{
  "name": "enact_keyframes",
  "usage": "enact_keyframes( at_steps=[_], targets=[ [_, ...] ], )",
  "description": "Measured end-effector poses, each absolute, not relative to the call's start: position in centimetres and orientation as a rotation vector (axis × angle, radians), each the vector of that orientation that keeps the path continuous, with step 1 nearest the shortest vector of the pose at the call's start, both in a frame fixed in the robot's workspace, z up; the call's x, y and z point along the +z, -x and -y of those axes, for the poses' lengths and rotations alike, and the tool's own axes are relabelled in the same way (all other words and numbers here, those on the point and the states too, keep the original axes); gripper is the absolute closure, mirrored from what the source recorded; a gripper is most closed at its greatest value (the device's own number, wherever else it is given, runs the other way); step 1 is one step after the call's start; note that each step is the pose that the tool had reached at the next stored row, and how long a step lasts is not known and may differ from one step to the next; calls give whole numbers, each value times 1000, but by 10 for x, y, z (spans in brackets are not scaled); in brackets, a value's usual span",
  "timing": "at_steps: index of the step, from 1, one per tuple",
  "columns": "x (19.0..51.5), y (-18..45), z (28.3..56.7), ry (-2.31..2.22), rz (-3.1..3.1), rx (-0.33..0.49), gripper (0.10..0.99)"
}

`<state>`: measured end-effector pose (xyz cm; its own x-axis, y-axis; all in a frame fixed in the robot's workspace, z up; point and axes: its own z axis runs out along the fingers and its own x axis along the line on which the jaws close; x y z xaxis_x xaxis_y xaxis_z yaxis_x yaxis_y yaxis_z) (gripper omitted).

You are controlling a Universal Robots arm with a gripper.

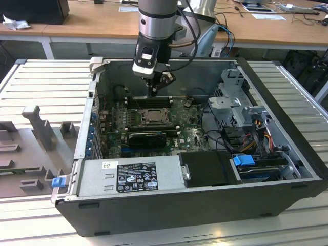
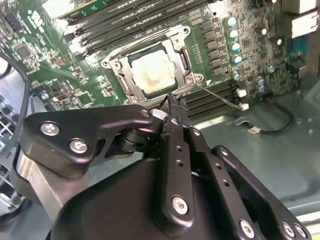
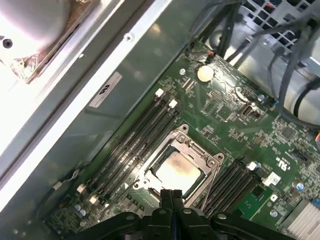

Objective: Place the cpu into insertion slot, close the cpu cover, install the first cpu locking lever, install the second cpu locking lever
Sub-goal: 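Install the first cpu locking lever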

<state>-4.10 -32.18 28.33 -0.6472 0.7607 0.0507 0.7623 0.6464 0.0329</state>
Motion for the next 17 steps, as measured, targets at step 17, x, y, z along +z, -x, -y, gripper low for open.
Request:
enact_keyframes(
  at_steps=[17],
  targets=[
    [283,41,322,784,3005,-72,980]
  ],
)
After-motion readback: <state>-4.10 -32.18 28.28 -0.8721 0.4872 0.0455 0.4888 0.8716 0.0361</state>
